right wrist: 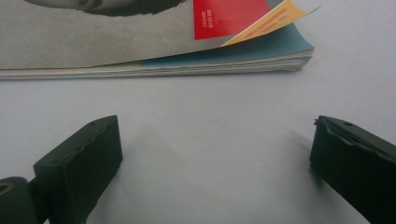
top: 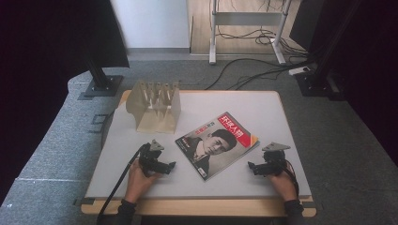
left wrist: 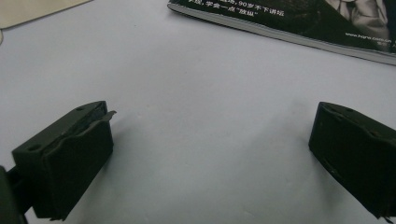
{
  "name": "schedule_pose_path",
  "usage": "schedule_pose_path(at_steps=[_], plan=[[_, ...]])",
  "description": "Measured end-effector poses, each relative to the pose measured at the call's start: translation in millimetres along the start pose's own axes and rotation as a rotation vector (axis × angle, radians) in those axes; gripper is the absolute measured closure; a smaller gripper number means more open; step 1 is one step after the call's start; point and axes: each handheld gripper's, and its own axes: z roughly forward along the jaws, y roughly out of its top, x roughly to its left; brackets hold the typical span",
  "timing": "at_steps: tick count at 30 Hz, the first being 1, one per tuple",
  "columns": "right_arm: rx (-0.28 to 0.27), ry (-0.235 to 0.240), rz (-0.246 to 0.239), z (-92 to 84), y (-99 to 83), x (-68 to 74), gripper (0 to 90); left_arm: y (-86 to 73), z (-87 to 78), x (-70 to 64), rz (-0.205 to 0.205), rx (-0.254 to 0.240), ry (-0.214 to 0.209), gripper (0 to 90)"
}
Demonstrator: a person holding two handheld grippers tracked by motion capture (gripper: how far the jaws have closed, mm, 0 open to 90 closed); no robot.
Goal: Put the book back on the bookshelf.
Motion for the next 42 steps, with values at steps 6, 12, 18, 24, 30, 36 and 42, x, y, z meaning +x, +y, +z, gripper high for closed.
schedule_pose_path(at_steps=[6,12,18,24,30,36,42], plan=[[0.001,0.0,0.0,0.0,0.1,0.1,1.5,0.1,0.0,0.1,0.0,0.0,-0.001,0.0],[0.001,-0.001,-0.001,-0.2,0.2,0.1,1.6,0.2,0.0,0.1,-0.001,0.001,-0.001,0.0],[0.003,0.0,0.0,-0.3,0.5,-0.1,1.7,1.0,-0.2,0.9,-0.006,0.003,-0.006,0.0],[0.005,0.005,0.002,-0.6,0.9,-0.7,1.8,4.2,-1.3,0.7,-0.001,0.01,-0.042,0.0],[0.007,0.009,-0.001,-3.2,3.8,-1.5,1.8,13.6,-1.8,-7.7,0.052,0.005,-0.07,0.0],[-0.025,0.032,-0.012,-9.7,11.1,-0.4,2.9,31.9,0.7,-12.9,0.068,0.0,-0.132,0.0],[-0.043,0.04,-0.019,-10.8,19.8,1.3,3.1,46.4,3.4,-18.7,0.112,0.009,-0.126,0.0]])
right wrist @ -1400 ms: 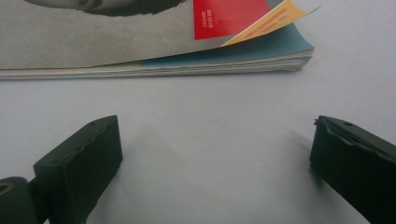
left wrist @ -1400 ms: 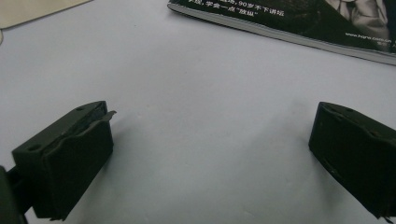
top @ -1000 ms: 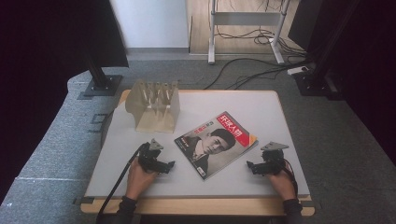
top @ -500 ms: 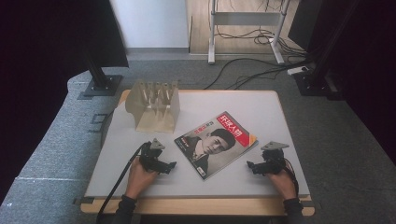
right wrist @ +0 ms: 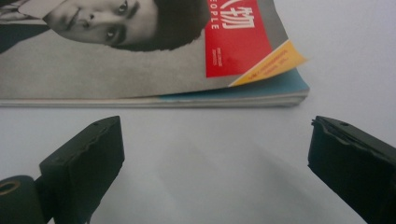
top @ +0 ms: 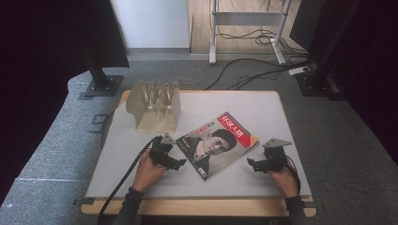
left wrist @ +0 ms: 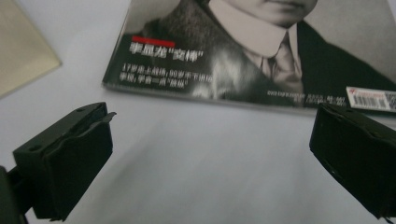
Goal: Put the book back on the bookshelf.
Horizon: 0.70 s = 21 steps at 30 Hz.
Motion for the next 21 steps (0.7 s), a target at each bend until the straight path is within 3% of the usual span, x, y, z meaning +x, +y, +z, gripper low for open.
schedule_pose_path(at_steps=[4,21], plan=[[-0.004,0.005,-0.021,1.6,8.6,1.9,3.1,15.8,4.4,-0.9,0.025,-0.01,-0.029,0.0],[0.002,0.007,-0.072,18.7,38.6,2.8,0.8,59.8,32.7,-0.3,0.088,-0.002,-0.05,0.0]])
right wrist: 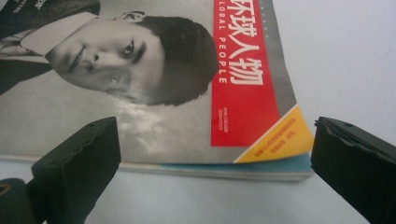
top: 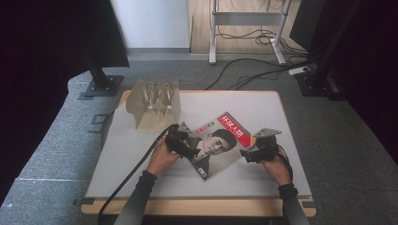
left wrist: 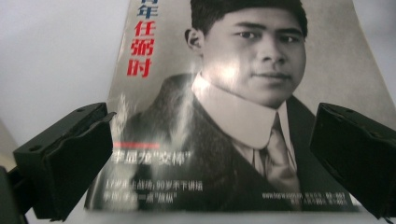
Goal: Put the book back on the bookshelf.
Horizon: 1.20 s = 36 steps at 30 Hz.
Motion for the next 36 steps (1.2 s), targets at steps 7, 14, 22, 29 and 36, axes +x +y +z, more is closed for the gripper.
schedule_pose_path(at_steps=[7,14,22,29,36], plan=[[0.004,0.01,-0.007,8.4,5.6,-4.1,0.3,5.5,16.6,7.9,0.001,0.011,0.018,0.0],[0.023,0.014,-0.002,24.2,6.5,-14.6,0.4,3.0,36.2,20.9,-0.023,0.031,0.031,0.0],[0.049,0.031,0.008,40.6,5.8,-25.0,0.5,-1.9,45.1,31.9,-0.054,0.044,0.013,0.0],[0.071,0.05,0.023,52.1,4.8,-28.0,0.7,-2.9,46.9,33.7,-0.052,0.029,-0.002,0.0],[0.056,0.068,0.042,57.3,2.3,-28.3,0.0,-3.3,47.4,28.6,-0.034,0.026,-0.021,0.0]])
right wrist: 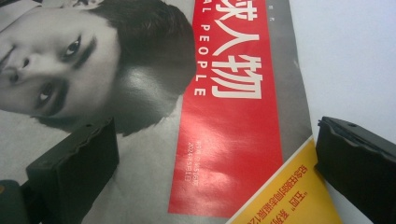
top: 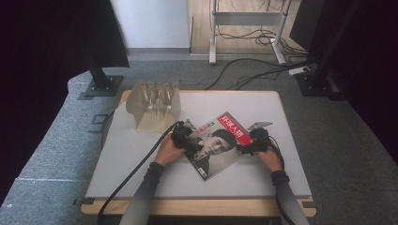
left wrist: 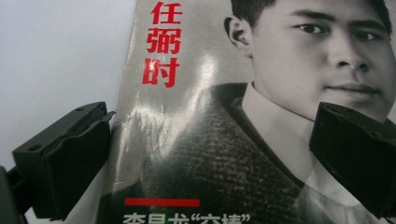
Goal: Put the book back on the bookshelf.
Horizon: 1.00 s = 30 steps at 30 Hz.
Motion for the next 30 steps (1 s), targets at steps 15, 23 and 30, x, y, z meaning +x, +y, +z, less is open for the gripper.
schedule_pose_path(at_steps=[15,23,30], plan=[[0.002,0.004,-0.011,-4.0,-4.2,7.4,0.0,-6.4,-5.2,-12.1,-0.016,0.007,0.016,0.0],[0.002,0.014,-0.022,-9.5,-10.5,19.2,0.0,-20.4,-14.8,-24.7,-0.019,-0.002,0.021,0.0],[-0.008,0.029,-0.038,-16.0,-19.1,34.5,0.0,-37.1,-27.0,-39.1,-0.017,-0.008,0.016,0.0]])
